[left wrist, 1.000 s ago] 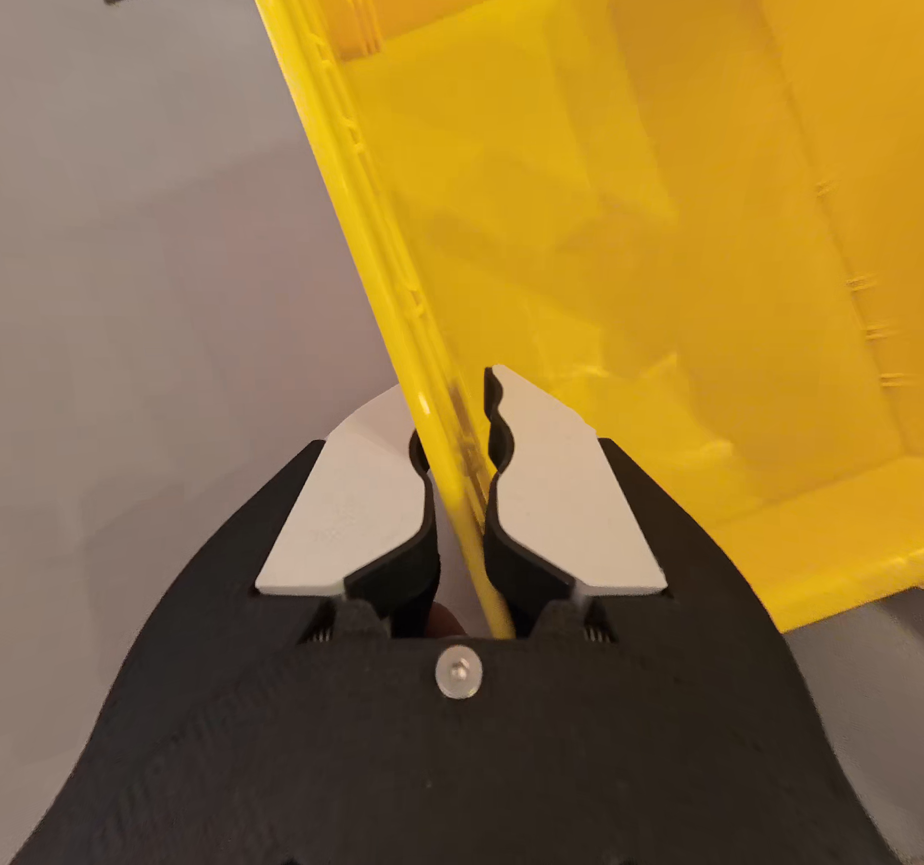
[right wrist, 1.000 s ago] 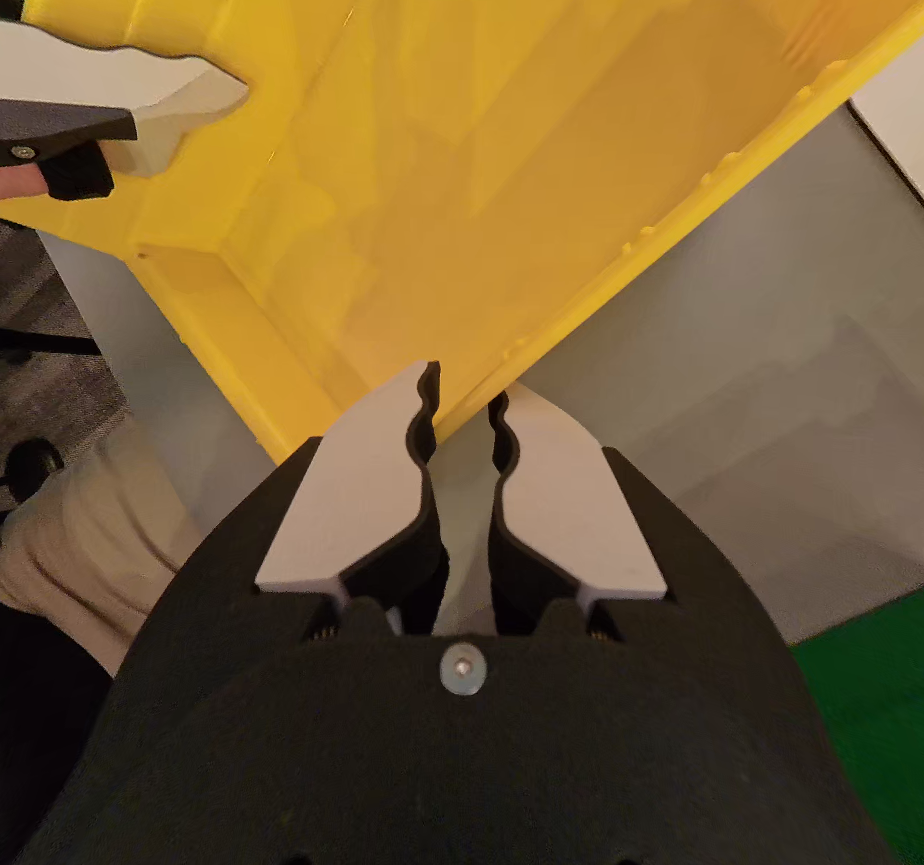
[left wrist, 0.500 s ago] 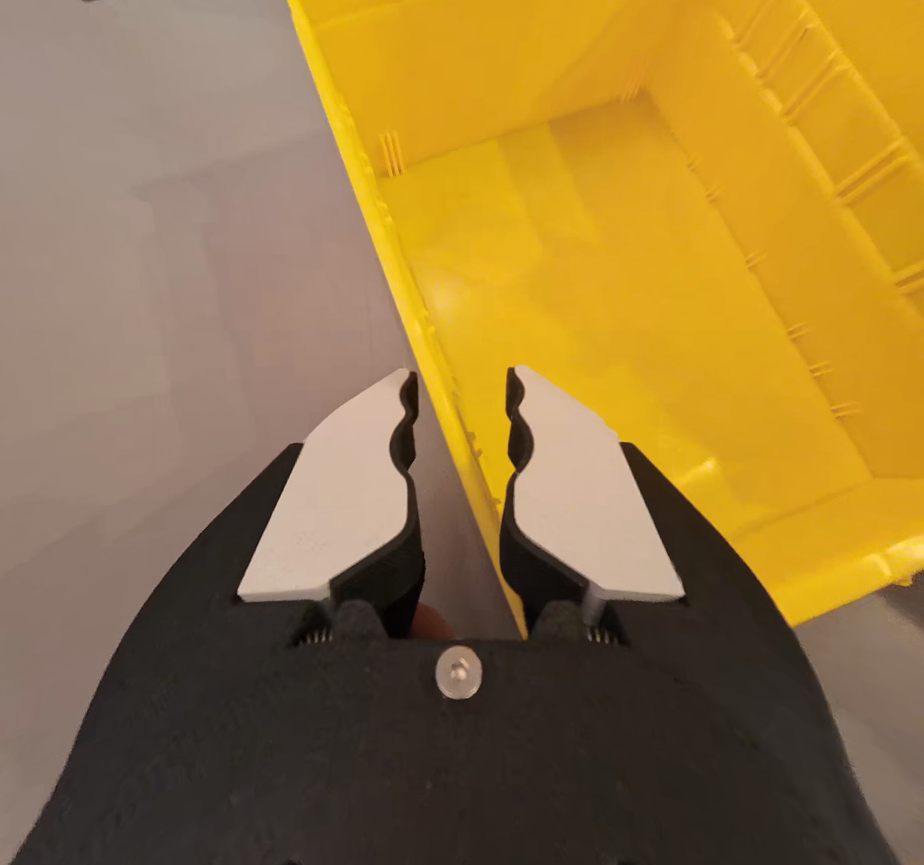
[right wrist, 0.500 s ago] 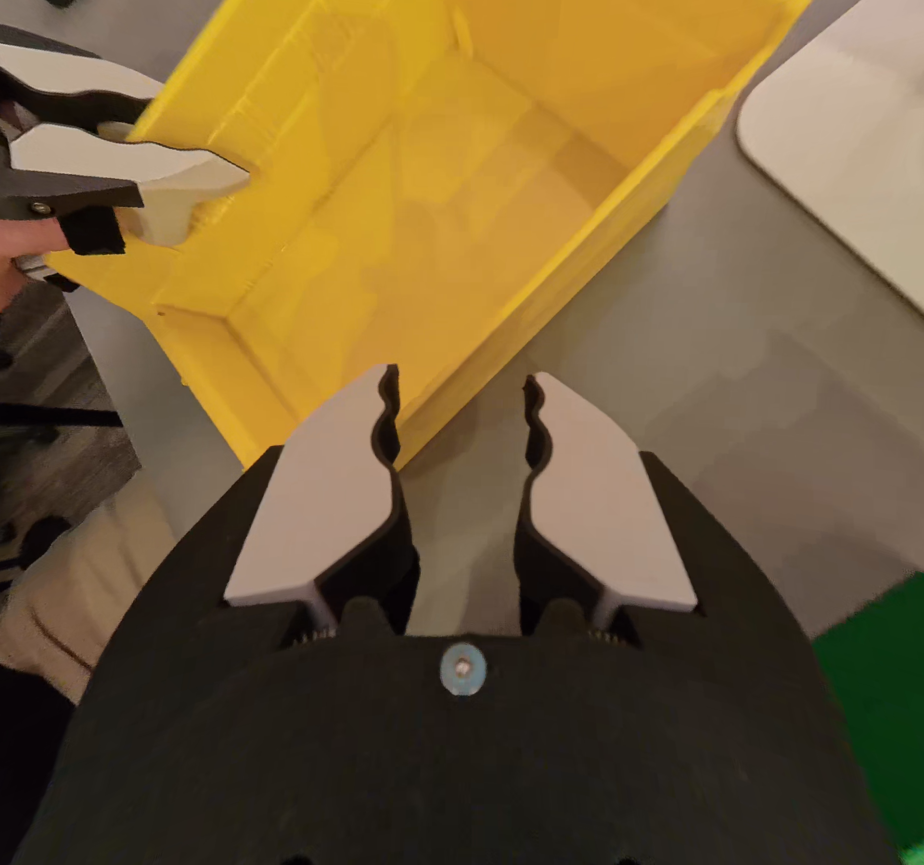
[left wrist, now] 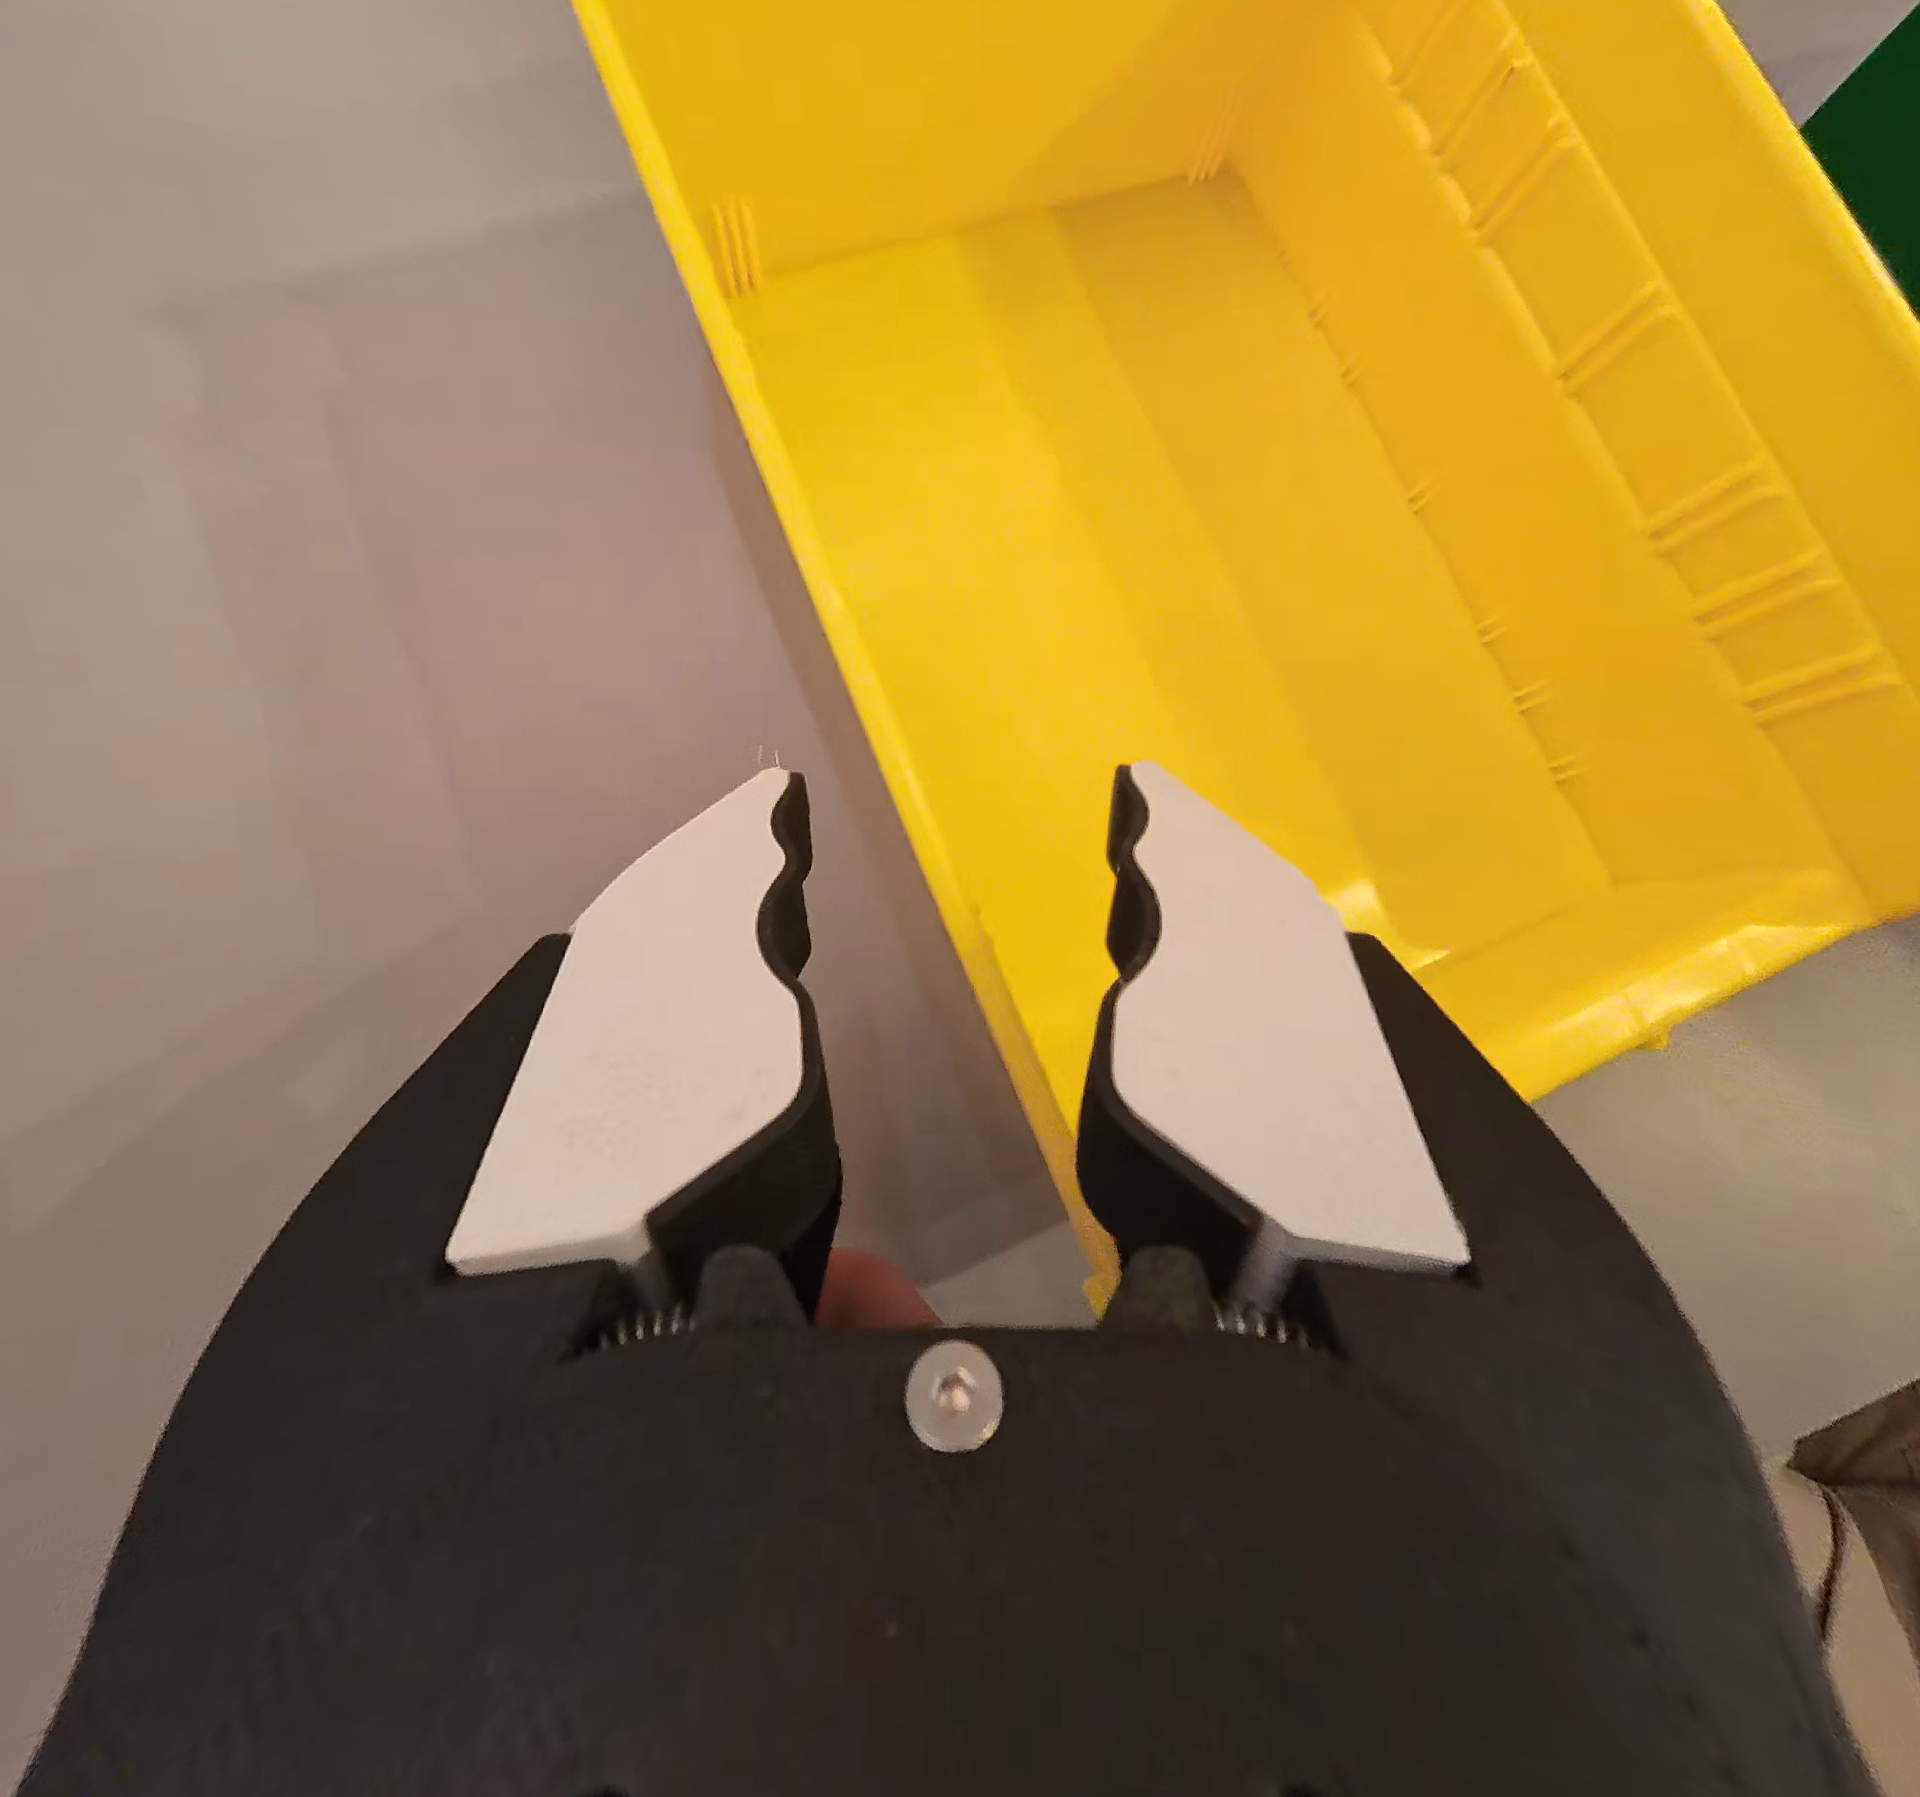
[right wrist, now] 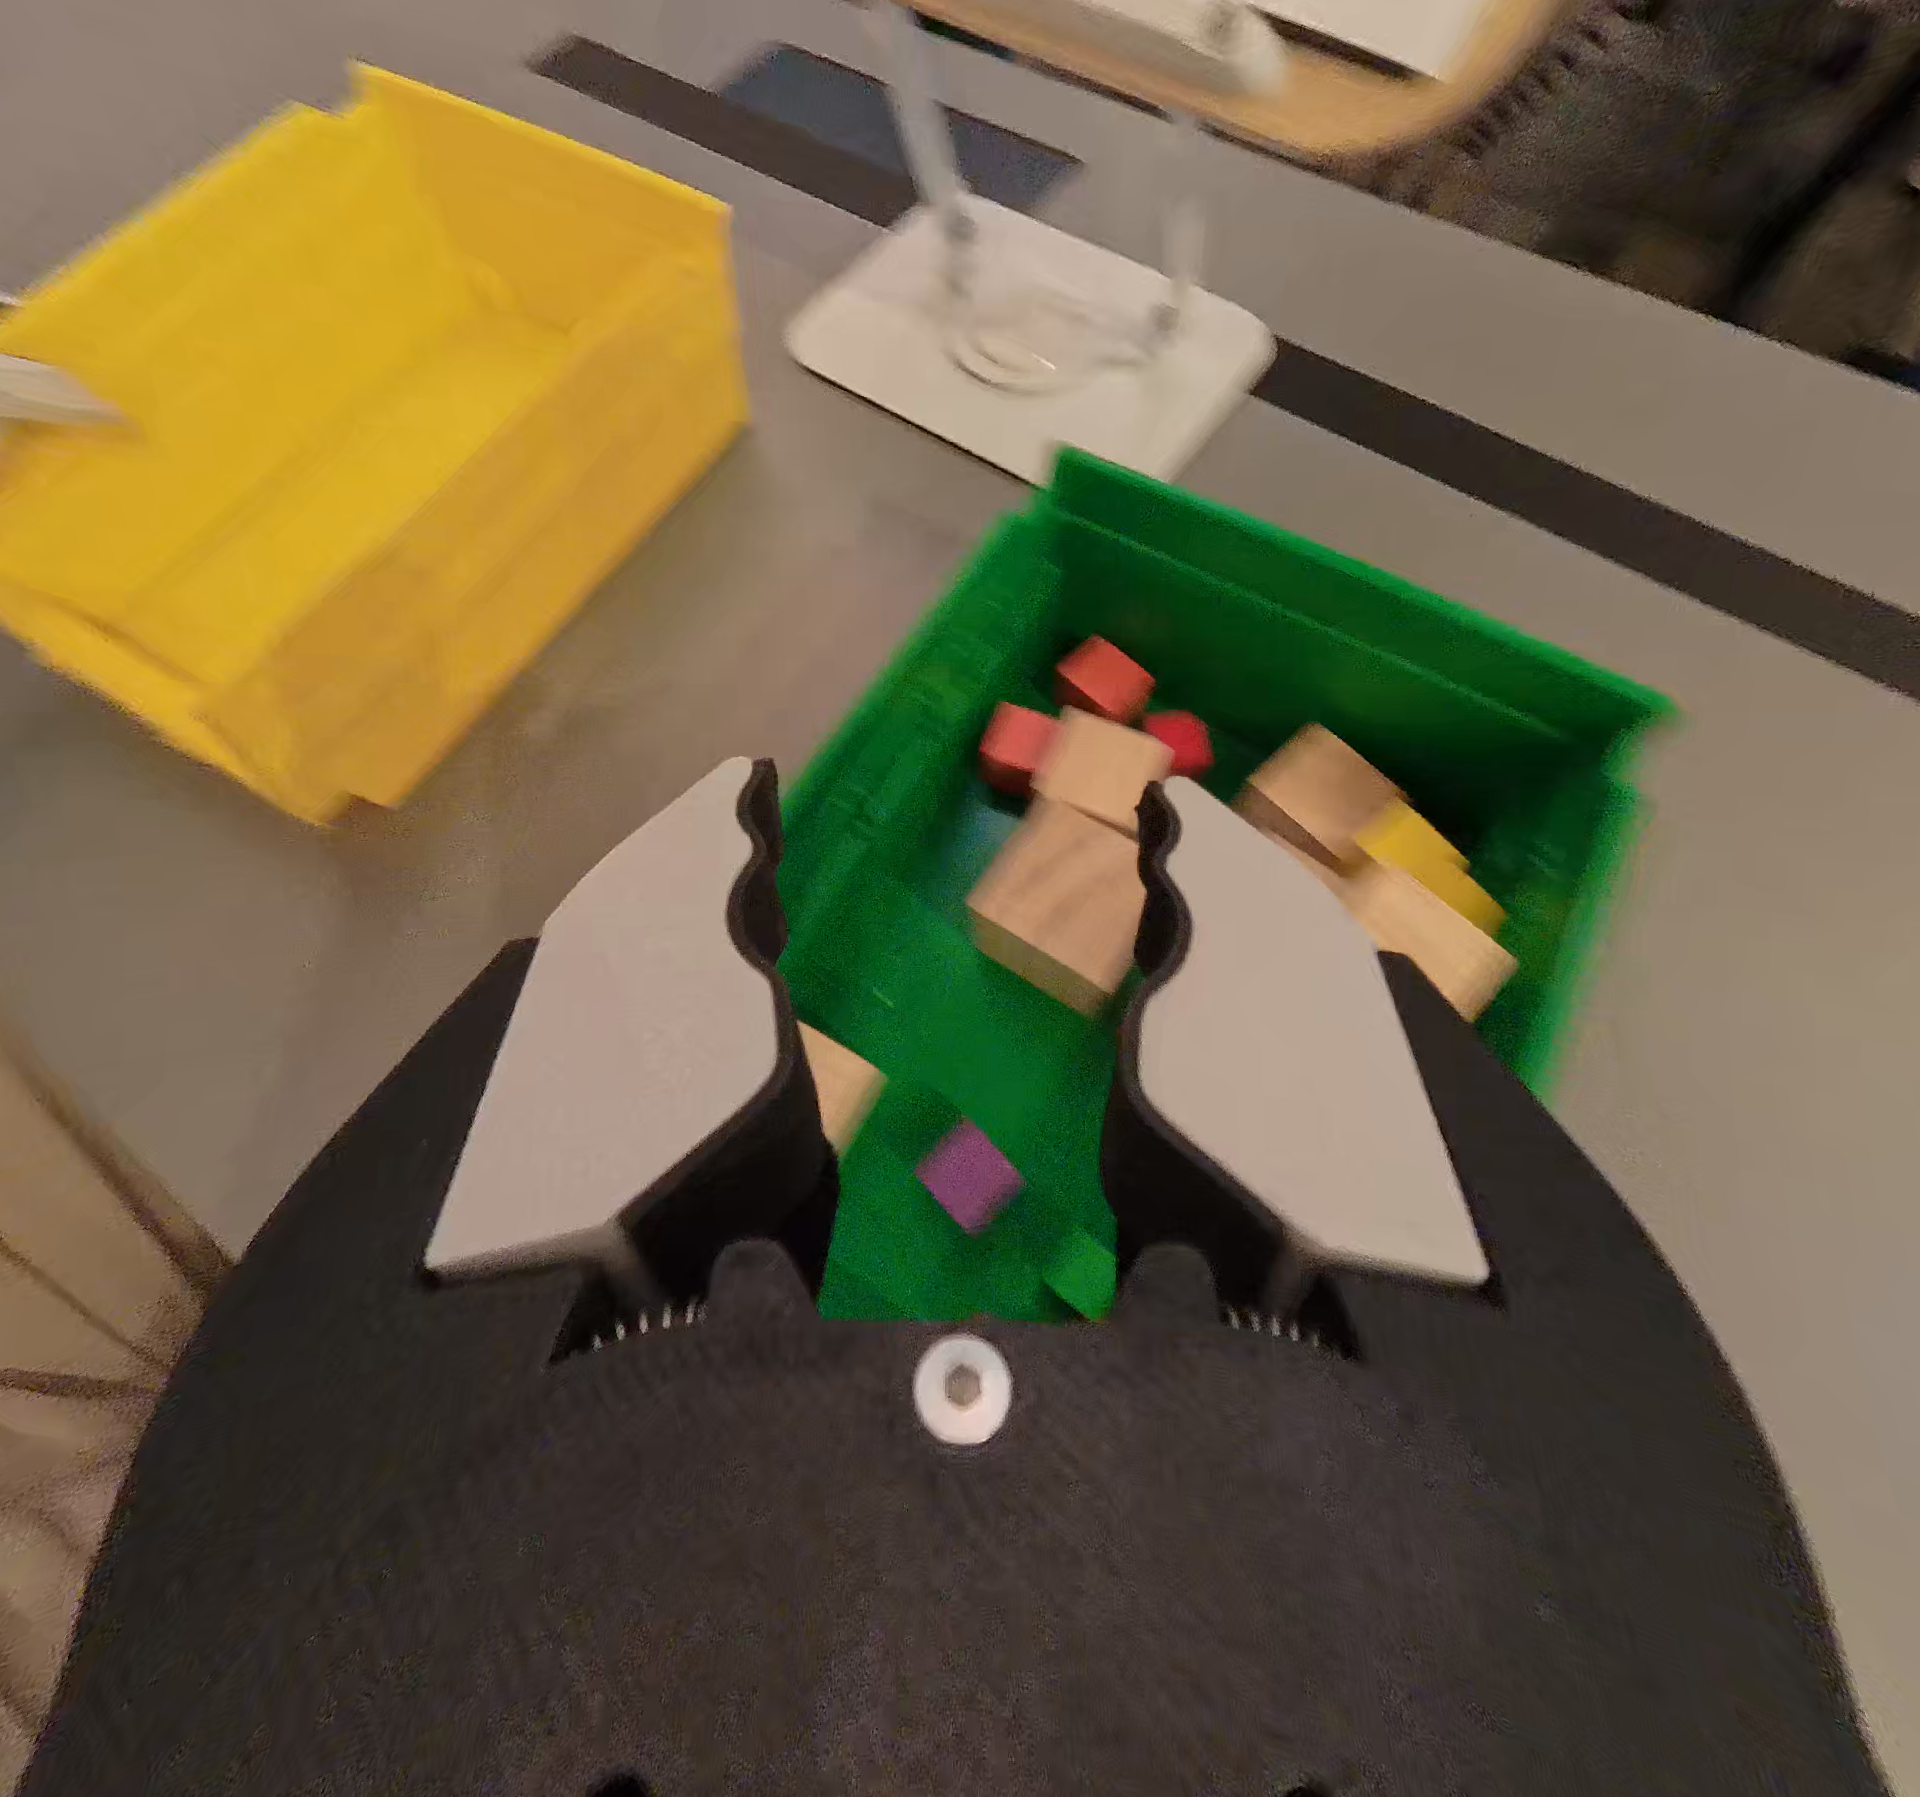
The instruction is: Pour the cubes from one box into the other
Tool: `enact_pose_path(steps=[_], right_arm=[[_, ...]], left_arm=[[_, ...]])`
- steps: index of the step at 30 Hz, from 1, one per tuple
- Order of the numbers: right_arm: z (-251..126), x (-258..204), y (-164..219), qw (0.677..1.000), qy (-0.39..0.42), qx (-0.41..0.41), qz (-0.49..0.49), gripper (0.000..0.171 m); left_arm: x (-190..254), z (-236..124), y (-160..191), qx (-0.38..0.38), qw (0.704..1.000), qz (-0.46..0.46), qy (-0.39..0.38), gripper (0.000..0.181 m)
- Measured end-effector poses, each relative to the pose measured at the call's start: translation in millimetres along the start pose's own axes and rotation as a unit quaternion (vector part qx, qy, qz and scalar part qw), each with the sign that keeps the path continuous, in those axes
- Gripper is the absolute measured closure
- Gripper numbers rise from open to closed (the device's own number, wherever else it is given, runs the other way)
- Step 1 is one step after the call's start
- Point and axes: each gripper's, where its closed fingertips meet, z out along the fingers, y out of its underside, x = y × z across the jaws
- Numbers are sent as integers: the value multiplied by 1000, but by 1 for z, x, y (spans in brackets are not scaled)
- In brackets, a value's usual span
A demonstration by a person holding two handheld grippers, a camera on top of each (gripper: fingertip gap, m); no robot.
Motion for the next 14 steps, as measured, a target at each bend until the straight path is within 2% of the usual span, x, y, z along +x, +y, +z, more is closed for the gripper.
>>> enact_pose_path(steps=[3, 6, 10, 12, 14], right_arm=[[-30, 64, 42, 995, 90, -49, 20, 102], [-45, 101, 86, 986, 129, -89, 50, 100], [-40, 108, 138, 976, 106, -167, 91, 110], [-34, 109, 150, 975, 99, -177, 95, 115], [-29, 103, 152, 976, 60, -172, 122, 130]], left_arm=[[3, 5, 4, -14, 1000, 14, -10, 128], [2, 12, 11, -29, 999, 18, -19, 132], [1, 16, 15, -37, 999, 18, -28, 142], [0, 18, 17, -42, 998, 22, -36, 149], [-1, 19, 18, -41, 998, 23, -49, 155]])
